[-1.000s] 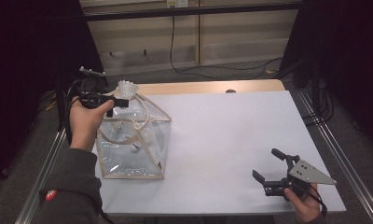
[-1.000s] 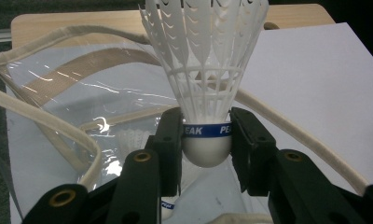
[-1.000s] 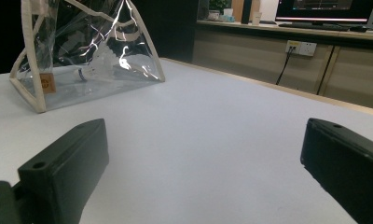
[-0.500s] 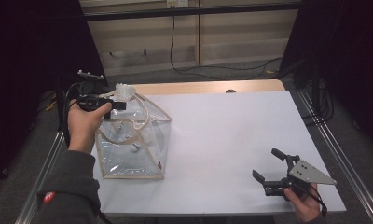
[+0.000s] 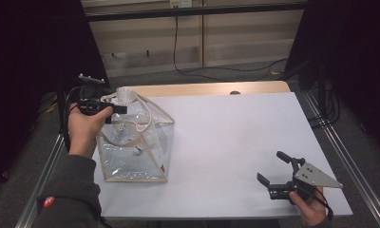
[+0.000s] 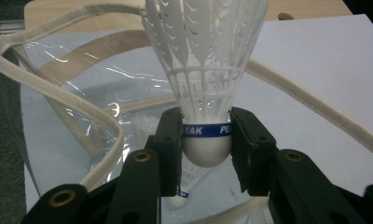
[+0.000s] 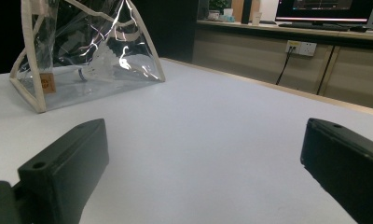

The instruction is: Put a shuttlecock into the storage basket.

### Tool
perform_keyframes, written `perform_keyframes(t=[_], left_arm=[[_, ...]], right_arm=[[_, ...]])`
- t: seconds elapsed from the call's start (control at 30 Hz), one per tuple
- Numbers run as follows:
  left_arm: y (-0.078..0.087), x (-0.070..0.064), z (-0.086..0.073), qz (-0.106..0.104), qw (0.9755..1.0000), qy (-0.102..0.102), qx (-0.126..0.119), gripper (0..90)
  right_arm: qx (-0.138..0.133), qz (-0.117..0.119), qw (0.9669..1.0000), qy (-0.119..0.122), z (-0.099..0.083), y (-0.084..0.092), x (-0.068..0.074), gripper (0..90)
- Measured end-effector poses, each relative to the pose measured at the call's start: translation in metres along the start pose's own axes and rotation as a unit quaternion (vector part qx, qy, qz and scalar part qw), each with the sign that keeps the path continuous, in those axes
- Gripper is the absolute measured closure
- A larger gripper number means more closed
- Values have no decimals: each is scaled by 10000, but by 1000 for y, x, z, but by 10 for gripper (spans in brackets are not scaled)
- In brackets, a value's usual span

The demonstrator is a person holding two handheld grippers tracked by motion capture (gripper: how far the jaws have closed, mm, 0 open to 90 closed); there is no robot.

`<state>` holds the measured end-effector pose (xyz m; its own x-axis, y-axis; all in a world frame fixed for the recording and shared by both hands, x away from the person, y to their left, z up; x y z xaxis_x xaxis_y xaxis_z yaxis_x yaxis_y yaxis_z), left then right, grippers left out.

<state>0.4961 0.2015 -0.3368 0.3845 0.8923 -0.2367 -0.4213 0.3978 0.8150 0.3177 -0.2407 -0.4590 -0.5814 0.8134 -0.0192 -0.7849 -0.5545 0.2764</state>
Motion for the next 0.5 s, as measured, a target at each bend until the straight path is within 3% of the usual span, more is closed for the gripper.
perform_keyframes(t=[0.5], left_arm=[[0, 7, -5, 99, 10000, -5, 2, 641]], right_arm=[[36, 15, 10000, -1, -1, -1, 1, 6]])
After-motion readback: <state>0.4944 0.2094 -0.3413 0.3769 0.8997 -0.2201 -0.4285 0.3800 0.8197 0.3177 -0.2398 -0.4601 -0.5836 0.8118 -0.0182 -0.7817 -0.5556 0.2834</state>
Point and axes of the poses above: each handheld gripper's, and its own axes: y roughly backward along the jaws, z roughly out of its top, x roughly to its left, the point moved 9 cm from there along -y, roughly forward along the jaws, and after that the axes turned 7 degrees about x, right-handed, at the moved point
